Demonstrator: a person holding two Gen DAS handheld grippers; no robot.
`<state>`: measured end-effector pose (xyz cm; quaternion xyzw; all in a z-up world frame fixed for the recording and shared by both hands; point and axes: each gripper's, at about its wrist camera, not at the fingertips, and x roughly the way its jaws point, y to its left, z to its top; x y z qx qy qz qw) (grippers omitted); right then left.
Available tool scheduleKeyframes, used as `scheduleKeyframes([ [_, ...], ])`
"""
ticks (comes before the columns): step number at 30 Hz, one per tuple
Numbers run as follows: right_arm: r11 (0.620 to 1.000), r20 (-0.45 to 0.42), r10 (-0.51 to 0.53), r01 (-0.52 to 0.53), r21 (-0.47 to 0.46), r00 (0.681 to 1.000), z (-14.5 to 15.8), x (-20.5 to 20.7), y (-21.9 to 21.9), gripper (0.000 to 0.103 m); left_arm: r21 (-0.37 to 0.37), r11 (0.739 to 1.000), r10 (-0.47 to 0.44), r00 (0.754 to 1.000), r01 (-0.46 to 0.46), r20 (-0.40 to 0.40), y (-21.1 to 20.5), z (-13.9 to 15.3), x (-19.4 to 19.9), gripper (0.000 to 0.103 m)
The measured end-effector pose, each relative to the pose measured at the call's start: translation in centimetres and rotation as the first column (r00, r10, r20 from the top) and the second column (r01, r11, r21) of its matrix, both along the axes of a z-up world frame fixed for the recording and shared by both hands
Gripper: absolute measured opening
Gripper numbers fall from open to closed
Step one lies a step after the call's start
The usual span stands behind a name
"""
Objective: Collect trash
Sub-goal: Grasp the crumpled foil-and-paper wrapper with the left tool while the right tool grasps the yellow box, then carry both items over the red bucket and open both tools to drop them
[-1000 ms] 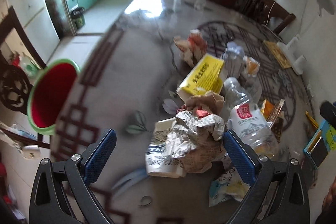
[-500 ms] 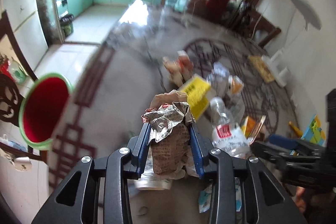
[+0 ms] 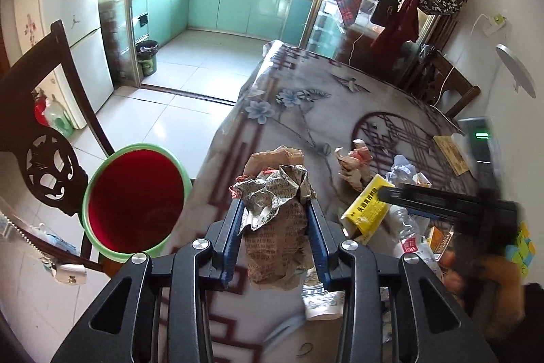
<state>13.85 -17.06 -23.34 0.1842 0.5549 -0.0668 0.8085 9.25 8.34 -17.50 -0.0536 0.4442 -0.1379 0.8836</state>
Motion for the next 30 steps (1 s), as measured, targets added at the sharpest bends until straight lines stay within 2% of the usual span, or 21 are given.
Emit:
scheduleKeyframes([
  [3, 0.998, -0.077, -0.058, 0.055, -0.041, 0.995, -2.7, 1.8, 1.0, 0.078, 0.006, 1.0, 0.0, 1.0, 0.0, 0.008, 1.2, 0.2, 0.4, 0.035],
  [7, 0.989, -0.144, -0.066, 0.046, -0.141, 0.987, -5.1, 3.0, 2.3, 0.078, 0.014, 1.0, 0.003, 1.0, -0.003, 0.011, 3.2, 0.0, 1.4, 0.035],
  [9, 0.987, -0.155, -0.068, 0.043, -0.158, 0.986, -5.9, 3.0, 2.7, 0.068, 0.014, 1.0, 0.014, 1.0, -0.014, 0.004, 4.4, -0.3, 2.2, 0.035],
  [10, 0.987, -0.144, -0.064, 0.041, -0.156, 0.987, -5.8, 2.8, 2.8, 0.057, 0.014, 1.0, 0.021, 1.0, -0.021, -0.003, 5.1, -0.6, 2.7, 0.035],
  [11, 0.987, -0.136, -0.064, 0.043, -0.155, 0.989, -5.6, 2.7, 2.9, 0.051, 0.014, 0.999, 0.029, 1.0, -0.029, -0.01, 5.8, -0.9, 3.2, 0.035],
  [13, 0.989, -0.109, -0.057, 0.042, -0.139, 0.992, -4.8, 2.4, 2.7, 0.04, 0.015, 0.999, 0.044, 0.999, -0.043, -0.021, 7.1, -1.5, 4.1, 0.035],
  [14, 0.991, -0.096, -0.053, 0.04, -0.127, 0.994, -4.3, 2.1, 2.6, 0.039, 0.016, 0.999, 0.049, 0.998, -0.049, -0.024, 7.6, -1.7, 4.5, 0.035],
  [19, 0.993, -0.014, -0.035, 0.033, -0.113, 0.999, -0.4, 0.1, 2.9, 0.039, 0.036, 0.995, 0.091, 0.995, -0.09, -0.036, 10.9, -3.1, 6.6, 0.035],
  [23, 0.992, 0.075, -0.023, 0.032, -0.125, 0.997, 2.9, 0.2, 5.1, 0.039, 0.054, 0.99, 0.135, 0.99, -0.132, -0.043, 13.9, -4.0, 7.9, 0.035],
  [26, 0.991, 0.155, 0.039, -0.018, -0.13, 0.987, 5.8, 0.5, 8.2, 0.039, 0.072, 0.985, 0.162, 0.986, -0.158, -0.046, 15.9, -4.7, 8.7, 0.035],
  [30, 0.982, 0.197, 0.171, -0.151, -0.113, 0.965, 6.7, 2.9, 13.3, 0.039, 0.1, 0.979, 0.186, 0.98, -0.179, -0.064, 18.2, -6.2, 9.5, 0.035],
])
